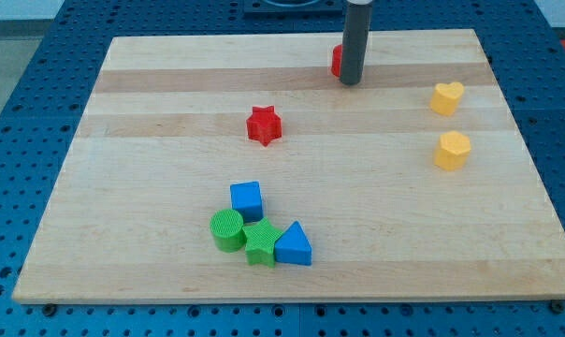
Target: Push the red star to the top side
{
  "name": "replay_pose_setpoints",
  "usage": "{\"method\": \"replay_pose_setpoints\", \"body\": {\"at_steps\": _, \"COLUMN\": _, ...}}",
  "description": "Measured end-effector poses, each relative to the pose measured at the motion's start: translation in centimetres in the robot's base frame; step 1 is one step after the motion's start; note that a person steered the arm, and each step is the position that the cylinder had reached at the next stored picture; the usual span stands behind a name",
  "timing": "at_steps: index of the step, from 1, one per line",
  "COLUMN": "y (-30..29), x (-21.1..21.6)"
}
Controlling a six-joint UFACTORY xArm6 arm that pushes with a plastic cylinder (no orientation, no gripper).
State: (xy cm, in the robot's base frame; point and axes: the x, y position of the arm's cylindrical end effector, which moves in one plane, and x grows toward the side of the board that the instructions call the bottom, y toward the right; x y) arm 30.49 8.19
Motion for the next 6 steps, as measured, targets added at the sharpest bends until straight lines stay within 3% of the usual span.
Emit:
{"method": "replay_pose_setpoints", "body": {"at_steps": 1, "y": -5.0, "x": 7.9}}
{"method": "replay_pose_setpoints", "body": {"at_steps": 4, "y": -11.4, "x": 14.5}}
{"method": "replay_pose_setpoints", "body": {"at_steps": 5, "y": -12.7, "x": 13.2}}
{"method": "replay_pose_setpoints", "body": {"at_steps": 6, "y": -14.3, "x": 7.3}}
